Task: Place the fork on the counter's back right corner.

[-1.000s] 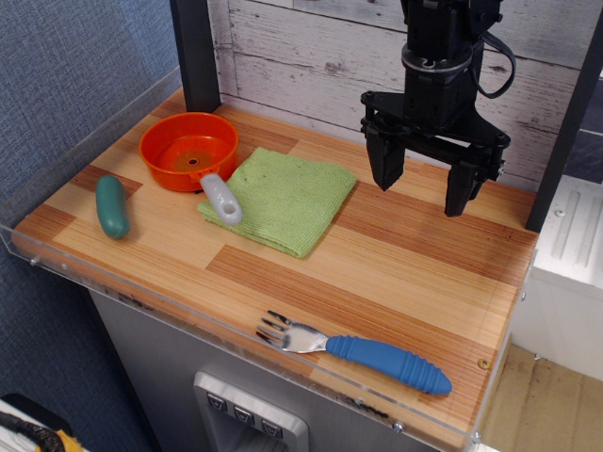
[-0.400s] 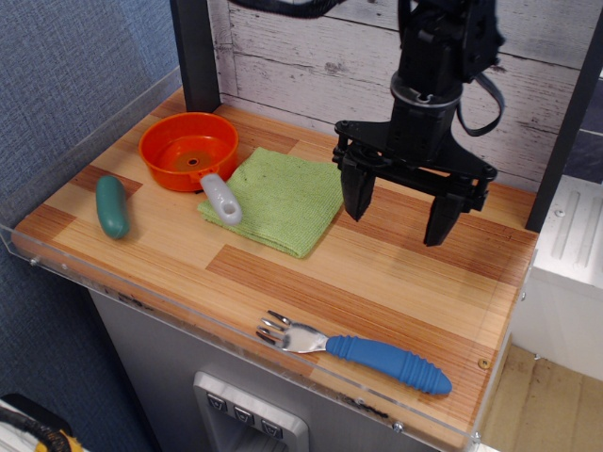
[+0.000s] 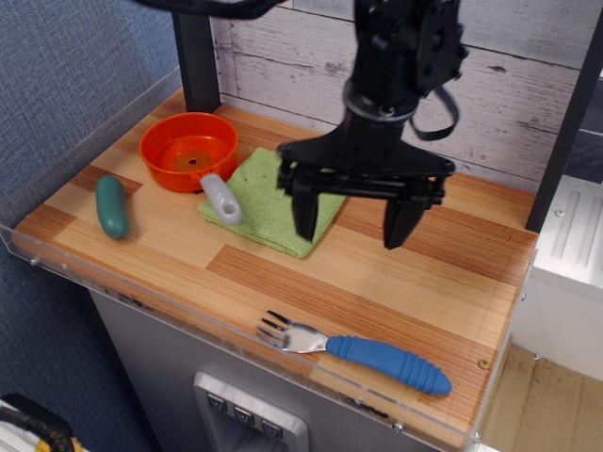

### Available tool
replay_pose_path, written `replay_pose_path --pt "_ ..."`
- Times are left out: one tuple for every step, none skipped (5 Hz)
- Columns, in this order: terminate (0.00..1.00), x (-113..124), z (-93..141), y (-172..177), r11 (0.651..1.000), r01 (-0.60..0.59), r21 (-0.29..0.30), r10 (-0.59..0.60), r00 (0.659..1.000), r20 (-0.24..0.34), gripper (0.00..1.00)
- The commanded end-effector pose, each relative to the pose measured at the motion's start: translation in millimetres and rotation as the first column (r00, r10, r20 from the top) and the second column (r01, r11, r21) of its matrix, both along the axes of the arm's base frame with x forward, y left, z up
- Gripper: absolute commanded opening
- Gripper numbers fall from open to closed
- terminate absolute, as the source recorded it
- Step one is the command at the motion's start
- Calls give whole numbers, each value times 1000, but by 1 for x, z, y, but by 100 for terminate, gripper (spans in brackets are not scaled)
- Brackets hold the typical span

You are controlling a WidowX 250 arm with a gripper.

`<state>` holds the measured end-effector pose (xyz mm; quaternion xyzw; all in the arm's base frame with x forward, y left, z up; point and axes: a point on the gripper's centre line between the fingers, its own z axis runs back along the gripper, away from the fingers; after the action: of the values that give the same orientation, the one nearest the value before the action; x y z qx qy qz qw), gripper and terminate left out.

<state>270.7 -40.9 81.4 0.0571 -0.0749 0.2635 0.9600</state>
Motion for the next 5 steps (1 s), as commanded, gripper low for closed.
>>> replay_pose_path --pt "0 -22 -4 -27 896 -417 -154 433 897 92 100" --pt "0 -30 -12 -36 817 -539 -206 560 826 58 100" --pt "0 -32 -18 -42 745 -622 -240 649 760 46 100" --pt "0 -29 -23 -46 707 -653 -272 685 728 29 100" --pt "0 -28 -33 -50 688 -678 -258 708 705 35 100"
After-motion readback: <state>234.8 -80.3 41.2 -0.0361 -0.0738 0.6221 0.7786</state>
